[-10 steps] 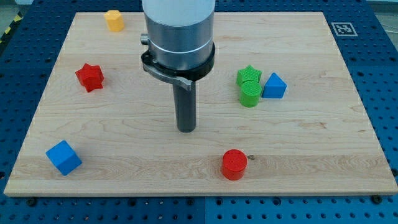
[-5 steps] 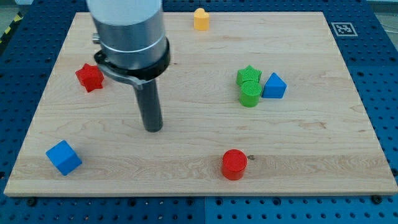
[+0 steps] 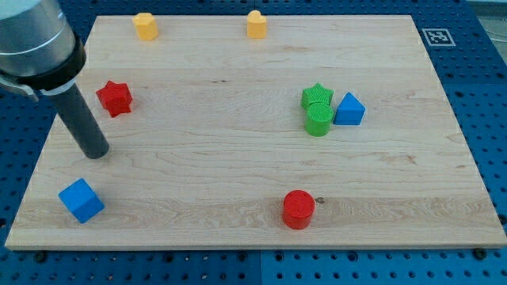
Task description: Place your arm to the bottom left corner of the board
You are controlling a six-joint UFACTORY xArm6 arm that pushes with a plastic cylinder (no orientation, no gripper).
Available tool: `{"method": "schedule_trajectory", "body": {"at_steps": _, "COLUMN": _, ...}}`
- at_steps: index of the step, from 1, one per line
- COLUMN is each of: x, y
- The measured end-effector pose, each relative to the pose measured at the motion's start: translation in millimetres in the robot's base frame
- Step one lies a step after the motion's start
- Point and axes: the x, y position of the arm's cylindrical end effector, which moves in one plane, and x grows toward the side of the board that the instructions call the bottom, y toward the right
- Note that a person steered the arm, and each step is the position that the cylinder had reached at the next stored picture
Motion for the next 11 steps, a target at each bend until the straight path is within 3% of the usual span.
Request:
{"method": "schedule_trajectory", "body": {"at_steps": 4, "x": 11, "y": -79}}
{"method": "schedule_trajectory", "body": {"at_steps": 6, "x": 16, "y": -79}}
{"method": "schedule_trajectory", "body": {"at_steps": 9, "x": 78, "y": -79}}
{"method": "schedule_trajectory", "body": {"at_steps": 11, "x": 85, "y": -48}}
